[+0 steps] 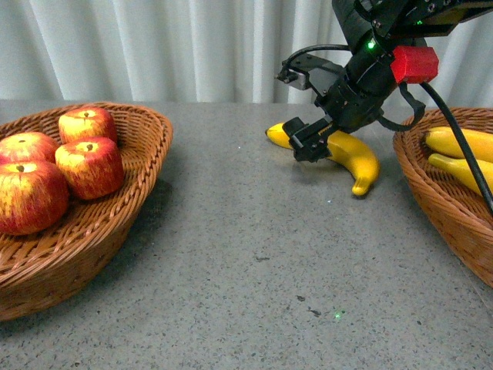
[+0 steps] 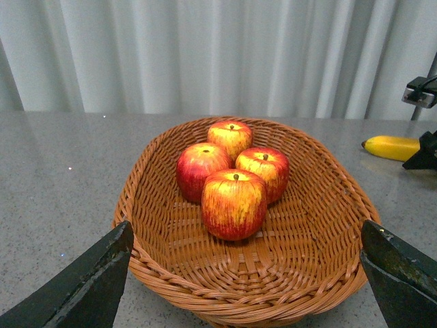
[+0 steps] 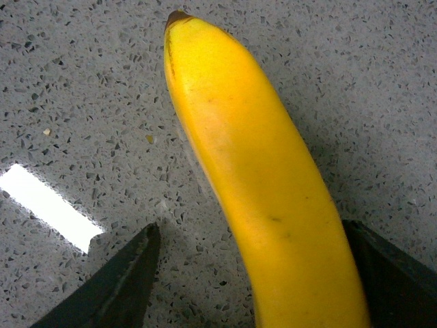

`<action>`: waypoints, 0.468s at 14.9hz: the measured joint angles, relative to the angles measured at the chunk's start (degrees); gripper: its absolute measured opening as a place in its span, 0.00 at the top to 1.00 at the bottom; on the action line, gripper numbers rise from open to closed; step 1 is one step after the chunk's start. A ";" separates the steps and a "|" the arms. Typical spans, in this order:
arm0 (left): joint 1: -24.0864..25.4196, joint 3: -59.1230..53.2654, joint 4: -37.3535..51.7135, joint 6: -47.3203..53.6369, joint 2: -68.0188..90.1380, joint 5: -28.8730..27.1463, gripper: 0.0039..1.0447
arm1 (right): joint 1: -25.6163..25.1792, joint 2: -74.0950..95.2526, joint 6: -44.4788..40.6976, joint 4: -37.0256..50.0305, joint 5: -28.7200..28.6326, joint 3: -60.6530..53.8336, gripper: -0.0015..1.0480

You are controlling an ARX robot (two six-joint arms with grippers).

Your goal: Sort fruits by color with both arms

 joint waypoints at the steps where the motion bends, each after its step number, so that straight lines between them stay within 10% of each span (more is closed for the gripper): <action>1: 0.00 0.00 0.00 0.00 0.00 0.00 0.06 | 0.00 0.00 1.09 1.40 -1.05 0.00 0.37; 4: 0.00 0.00 0.00 0.00 0.00 0.00 0.06 | -1.22 -0.52 11.19 8.74 -11.54 0.00 0.70; 7: 0.00 0.00 0.00 0.00 0.00 0.00 0.06 | -5.14 -10.51 22.71 18.12 -20.46 -7.78 0.74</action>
